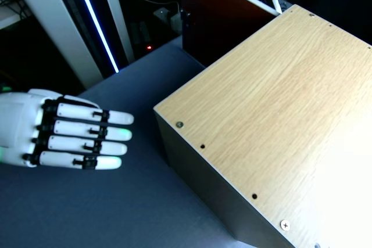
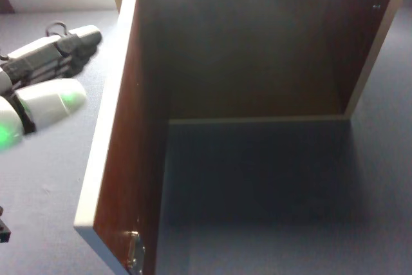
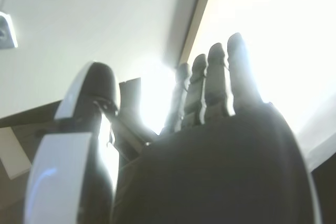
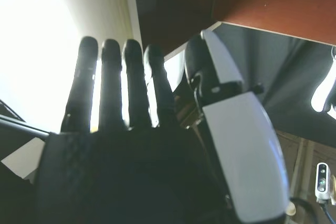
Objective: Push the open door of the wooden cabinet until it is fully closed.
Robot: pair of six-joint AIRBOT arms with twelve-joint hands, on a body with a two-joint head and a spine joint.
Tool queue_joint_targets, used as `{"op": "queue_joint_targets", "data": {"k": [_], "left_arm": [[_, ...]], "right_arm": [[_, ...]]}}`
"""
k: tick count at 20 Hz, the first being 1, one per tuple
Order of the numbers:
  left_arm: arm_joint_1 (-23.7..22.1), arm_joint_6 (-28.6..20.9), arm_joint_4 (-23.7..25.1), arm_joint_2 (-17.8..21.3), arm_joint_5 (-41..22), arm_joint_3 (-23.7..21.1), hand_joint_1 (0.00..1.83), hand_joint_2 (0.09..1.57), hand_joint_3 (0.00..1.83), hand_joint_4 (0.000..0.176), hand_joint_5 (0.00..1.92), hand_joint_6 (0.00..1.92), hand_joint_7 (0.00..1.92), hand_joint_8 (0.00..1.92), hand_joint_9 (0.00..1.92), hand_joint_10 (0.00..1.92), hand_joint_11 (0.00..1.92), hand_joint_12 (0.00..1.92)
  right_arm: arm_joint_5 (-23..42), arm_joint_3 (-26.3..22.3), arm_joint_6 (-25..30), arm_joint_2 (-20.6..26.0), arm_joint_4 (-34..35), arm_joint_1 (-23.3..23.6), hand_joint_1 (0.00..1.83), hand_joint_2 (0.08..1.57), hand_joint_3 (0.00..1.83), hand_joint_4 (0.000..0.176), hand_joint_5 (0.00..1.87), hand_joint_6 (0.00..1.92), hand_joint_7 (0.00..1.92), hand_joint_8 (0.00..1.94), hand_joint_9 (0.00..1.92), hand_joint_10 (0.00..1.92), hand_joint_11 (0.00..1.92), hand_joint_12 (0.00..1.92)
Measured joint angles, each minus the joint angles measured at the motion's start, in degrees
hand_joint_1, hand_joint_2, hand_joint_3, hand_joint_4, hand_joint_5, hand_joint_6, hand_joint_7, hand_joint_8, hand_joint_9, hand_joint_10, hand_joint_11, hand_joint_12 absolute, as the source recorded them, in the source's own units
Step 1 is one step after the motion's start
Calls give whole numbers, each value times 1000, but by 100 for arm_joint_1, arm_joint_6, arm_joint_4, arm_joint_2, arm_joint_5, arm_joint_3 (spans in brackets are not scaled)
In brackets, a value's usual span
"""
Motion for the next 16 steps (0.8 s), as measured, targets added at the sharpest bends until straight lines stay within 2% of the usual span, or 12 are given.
{"op": "queue_joint_targets", "data": {"k": [2, 5, 6, 8, 10, 13, 16], "left_arm": [[0, 2, 127, 13, 52, -2, 0, 1378, 1, 19, 195, 6, 228, 7, 199, 8, 186, 134], [0, 2, 214, 72, 146, 0, 0, 1389, 4, 20, 214, 7, 270, 11, 234, 12, 163, 116], [0, 2, 258, 72, 168, 0, 0, 1405, 10, 13, 201, 1, 243, 2, 211, 2, 131, 98], [0, 2, 448, 72, 302, 0, 0, 1432, 3, 38, 203, 0, 260, 0, 242, 1, 177, 73], [0, 2, 573, 72, 426, 0, 5, 1443, 2, 29, 245, 5, 308, 3, 277, 1, 231, 58], [-2, 2, 621, 72, 518, 0, 0, 1445, 2, 36, 234, 0, 295, 0, 256, 0, 203, 39], [-48, 2, 752, 85, 584, 0, 0, 1471, 10, 26, 221, 0, 267, 0, 252, 3, 218, 41]], "right_arm": [[-2, 4, -2, 0, 4, 0, 644, 1332, 7, 0, 387, 3, 392, 3, 324, 8, 24, 569], [-4, 15, 0, -28, 7, 0, 651, 1335, 4, 0, 394, 4, 398, 4, 333, 8, 35, 568], [-17, 15, -2, -39, 0, 0, 664, 1338, 4, 0, 395, 3, 393, 1, 332, 5, 39, 565], [-42, 17, 0, -39, 4, 0, 639, 1343, 4, 0, 390, 0, 390, 0, 331, 3, 55, 558], [-44, 61, 20, -59, 4, 0, 655, 1339, 0, 0, 394, 1, 391, 0, 326, 0, 63, 490], [-50, 79, 44, -74, 4, 0, 627, 1342, 0, 0, 379, 0, 378, 0, 341, 1, 148, 416], [-59, 79, 50, -94, 0, 0, 638, 1344, 2, 0, 397, 0, 385, 0, 351, 0, 201, 336]]}}
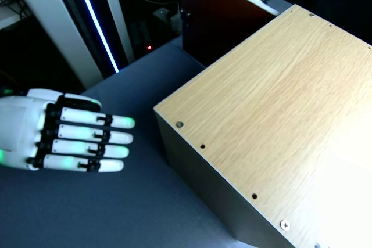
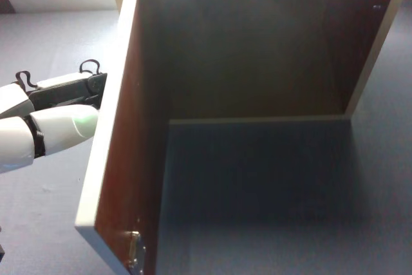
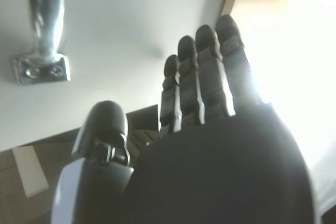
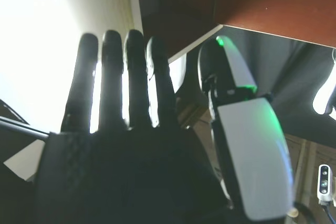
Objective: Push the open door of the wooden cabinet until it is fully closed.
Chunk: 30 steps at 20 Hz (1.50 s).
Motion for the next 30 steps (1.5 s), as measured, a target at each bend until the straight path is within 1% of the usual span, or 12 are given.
{"op": "queue_joint_targets", "data": {"k": [1, 2, 3, 4, 6, 9, 13, 18, 22, 27, 28, 30], "left_arm": [[-13, 2, 42, 13, 20, 0, 0, 1473, 10, 25, 235, 6, 266, 0, 256, 4, 220, 41], [-17, 0, 52, 15, 20, 0, 6, 1482, 12, 15, 234, 5, 254, 0, 238, 0, 209, 34], [-17, 0, 61, 15, 15, 0, 5, 1485, 11, 30, 205, 0, 221, 0, 202, 0, 173, 17], [-17, 0, 114, 15, 17, 0, 0, 1490, 11, 23, 189, 0, 215, 0, 202, 2, 183, 20], [-72, 2, 162, 15, 59, 0, 0, 1488, 8, 31, 180, 0, 206, 0, 200, 2, 188, 21], [-131, 0, 199, 9, 26, 0, 26, 1481, 0, 32, 199, 5, 232, 6, 218, 5, 208, 25], [-214, 0, 282, -103, 42, 46, 82, 1489, 0, 17, 234, 9, 279, 11, 259, 11, 226, 27], [-426, 0, 546, -282, 109, 153, 93, 1507, 2, 21, 218, 1, 266, 1, 239, 0, 196, 7], [-640, 0, 695, -472, 216, 223, 1, 1517, 3, 0, 208, 5, 277, 6, 260, 9, 227, 15], [-870, 0, 817, -699, 315, 339, 0, 1514, 0, 0, 173, 0, 237, 0, 213, 0, 173, 0], [-901, 2, 826, -732, 317, 356, 0, 1509, 0, 4, 149, 0, 224, 0, 204, 0, 161, 0], [-984, 0, 901, -767, 358, 393, 0, 1513, 0, 0, 163, 7, 234, 6, 218, 6, 166, 7]], "right_arm": [[-4, 0, 0, -4, 4, 0, 632, 1335, 0, 0, 395, 0, 380, 0, 348, 0, 198, 328], [-9, 0, 0, -4, 4, 0, 630, 1332, 0, 0, 398, 1, 386, 2, 353, 2, 203, 329], [-7, 0, 0, -4, 0, 0, 641, 1330, 0, 0, 397, 1, 387, 2, 349, 1, 193, 325], [-7, 0, 2, -4, 2, 0, 651, 1336, 0, 0, 394, 0, 389, 2, 343, 0, 176, 318], [-9, 0, 7, -17, 4, 0, 603, 1337, 1, 0, 389, 1, 388, 2, 342, 3, 191, 312], [-9, 0, 13, -17, 7, 0, 636, 1329, 0, 0, 393, 1, 392, 2, 354, 6, 197, 300], [-11, 9, 13, -17, 2, 4, 606, 1336, 0, 0, 392, 6, 389, 3, 338, 3, 218, 237], [-15, 11, 17, -17, 2, 7, 579, 1341, 1, 0, 403, 3, 388, 1, 332, 2, 199, 217], [-24, 11, 20, -17, 2, 13, 566, 1331, 0, 0, 407, 2, 393, 0, 338, 1, 225, 207], [-26, 11, 24, -17, 0, 17, 607, 1332, 0, 0, 407, 3, 402, 4, 348, 6, 241, 193], [-26, 11, 24, -17, 0, 17, 592, 1333, 0, 0, 407, 2, 403, 3, 350, 5, 240, 186], [-26, 11, 24, -17, 2, 17, 592, 1341, 4, 0, 401, 0, 398, 0, 344, 1, 231, 177]]}}
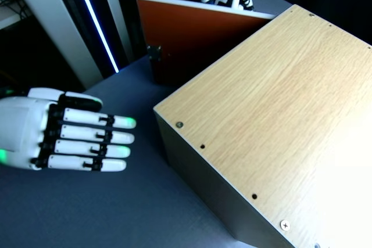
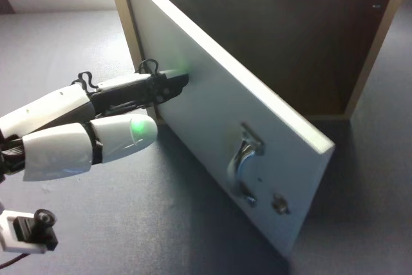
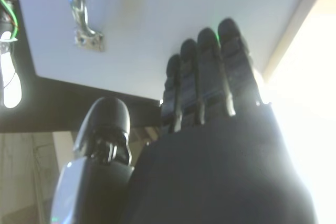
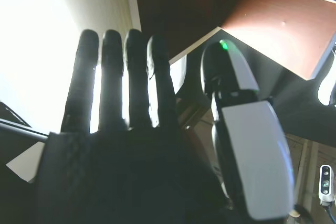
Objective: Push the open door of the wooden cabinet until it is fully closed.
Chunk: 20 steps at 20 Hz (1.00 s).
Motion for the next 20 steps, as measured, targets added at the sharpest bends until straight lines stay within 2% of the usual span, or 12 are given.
{"op": "queue_joint_targets", "data": {"k": [6, 9, 12, 13, 15, 18, 20], "left_arm": [[-236, -2, 26, -238, 151, 155, 0, 1532, 7, 0, 154, 1, 221, 0, 219, 5, 171, 9], [-442, 0, 33, -420, 317, 348, 0, 1547, 9, 0, 121, 0, 161, 0, 138, 0, 112, 0], [-627, -2, 9, -568, 448, 487, 0, 1531, 0, 0, 129, 3, 184, 9, 171, 13, 166, 25], [-719, -2, 13, -623, 538, 535, 72, 1512, 0, 0, 167, 10, 213, 12, 200, 14, 221, 50], [-890, 0, 15, -719, 643, 619, 171, 1483, 0, 0, 188, 8, 209, 4, 190, 3, 212, 45], [-944, 2, -72, -763, 697, 688, 117, 1483, 0, 0, 236, 11, 226, 3, 231, 8, 291, 83], [-1010, 2, -177, -800, 684, 723, 66, 1487, 2, 0, 201, 0, 198, 0, 193, 0, 239, 60]], "right_arm": [[0, 0, 0, 0, -2, 0, 599, 1332, 0, 0, 414, 4, 414, 4, 359, 5, 258, 149], [0, 17, 2, -2, -17, 0, 623, 1337, 1, 0, 412, 1, 405, 0, 351, 0, 250, 139], [-2, 31, 2, -9, 2, 0, 601, 1342, 3, 0, 406, 0, 411, 3, 364, 5, 267, 141], [-2, 31, 2, -11, 0, 0, 598, 1337, 0, 0, 409, 1, 412, 3, 368, 7, 274, 143], [-2, 35, 2, -11, -7, 0, 607, 1336, 0, 0, 414, 2, 408, 0, 363, 2, 272, 136], [-2, 39, 0, -11, 0, 0, 615, 1339, 1, 0, 426, 3, 427, 4, 378, 4, 288, 133], [0, 48, 2, -11, -2, 0, 620, 1344, 2, 0, 428, 3, 429, 4, 378, 3, 286, 130]]}}
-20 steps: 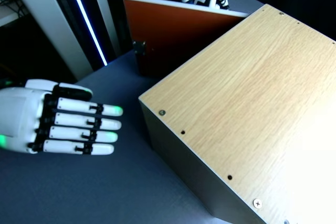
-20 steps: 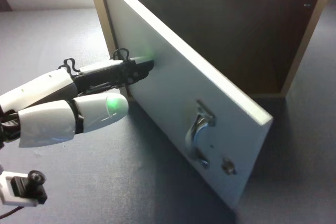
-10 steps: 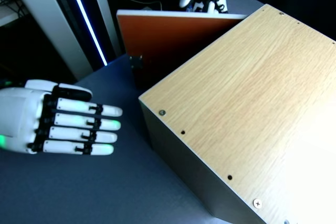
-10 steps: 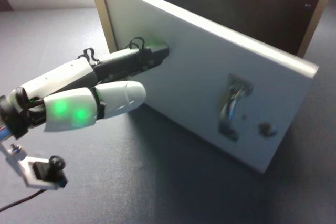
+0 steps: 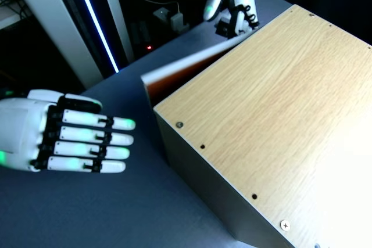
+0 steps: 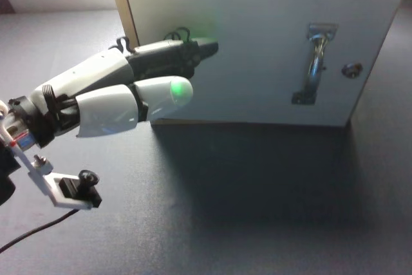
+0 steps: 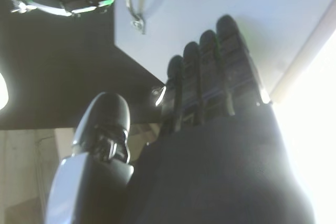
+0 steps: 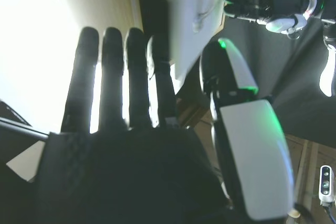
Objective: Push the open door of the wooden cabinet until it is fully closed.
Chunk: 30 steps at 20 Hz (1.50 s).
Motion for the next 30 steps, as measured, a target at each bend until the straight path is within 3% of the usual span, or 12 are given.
{"op": "queue_joint_targets", "data": {"k": [7, 8, 11, 13, 14, 17, 20, 21, 23, 25, 26, 30], "left_arm": [[-44, 0, -219, -70, 0, 37, 4, 1471, 2, 3, 193, 0, 212, 0, 236, 2, 264, 70], [-74, -20, -251, -98, 2, 72, 1, 1463, 0, 30, 188, 0, 224, 5, 252, 8, 266, 70], [-85, -7, -319, -164, 7, 105, 81, 1448, 0, 28, 230, 5, 280, 5, 304, 7, 309, 92], [-83, 0, -348, -164, -15, 87, 102, 1451, 0, 0, 270, 10, 289, 8, 314, 10, 332, 98], [-74, -2, -382, -160, -44, 52, 102, 1451, 0, 0, 270, 10, 289, 8, 314, 10, 332, 98], [238, -4, -334, 151, -479, -269, 20, 1467, 5, 0, 246, 2, 273, 2, 301, 3, 315, 90], [651, -2, -503, 474, -876, -522, 169, 1442, 0, 0, 315, 9, 328, 7, 316, 3, 306, 82], [798, -2, -603, 588, -1027, -590, 72, 1434, 0, 0, 276, 5, 308, 5, 287, 2, 282, 73], [1097, -4, -964, 782, -1469, -708, 143, 1388, 0, 3, 280, 6, 321, 6, 296, 6, 255, 67], [1340, -2, -1329, 866, -1895, -791, 266, 1413, 0, 6, 256, 2, 273, 1, 203, 1, 117, 11], [1443, 0, -1458, 872, -2085, -793, 230, 1408, 0, 17, 246, 1, 266, 0, 179, 1, 84, 5], [1720, -2, -1775, 984, -2719, -887, 61, 1399, 0, 0, 180, 1, 181, 1, 152, 2, 103, 33]], "right_arm": [[0, 2, 2, -11, -7, 0, 627, 1356, 2, 0, 429, 1, 435, 2, 384, 2, 284, 119], [-2, 2, 2, -11, -2, 0, 624, 1351, 0, 0, 431, 1, 439, 4, 385, 3, 285, 119], [-2, 2, 9, -11, 0, 0, 590, 1344, 0, 0, 420, 0, 423, 0, 371, 0, 281, 114], [0, 2, 39, -11, 0, 0, 607, 1338, 0, 0, 415, 1, 415, 0, 358, 0, 270, 105], [0, 2, 44, -11, 0, 0, 607, 1338, 0, 0, 415, 1, 415, 0, 358, 0, 270, 105], [4, 0, 61, -11, 9, 0, 621, 1348, 2, 0, 425, 2, 432, 4, 380, 4, 296, 111], [179, -31, 83, -2, 0, 0, 683, 1350, 0, 0, 431, 3, 428, 2, 374, 1, 278, 107], [282, -68, 90, 20, 2, 0, 691, 1336, 0, 0, 451, 10, 436, 5, 390, 7, 316, 126], [538, -111, 94, 63, 31, 0, 703, 1341, 0, 0, 436, 1, 397, 0, 318, 0, 229, 94], [804, -164, 96, 66, 136, 0, 766, 1356, 0, 0, 395, 3, 369, 1, 317, 0, 22, 707], [909, -164, 94, 74, 157, 0, 751, 1356, 0, 0, 379, 1, 371, 1, 334, 3, 4, 815], [962, -162, 92, 166, 146, 219, 734, 1394, 10, 0, 312, 2, 308, 2, 324, 0, 0, 900]]}}
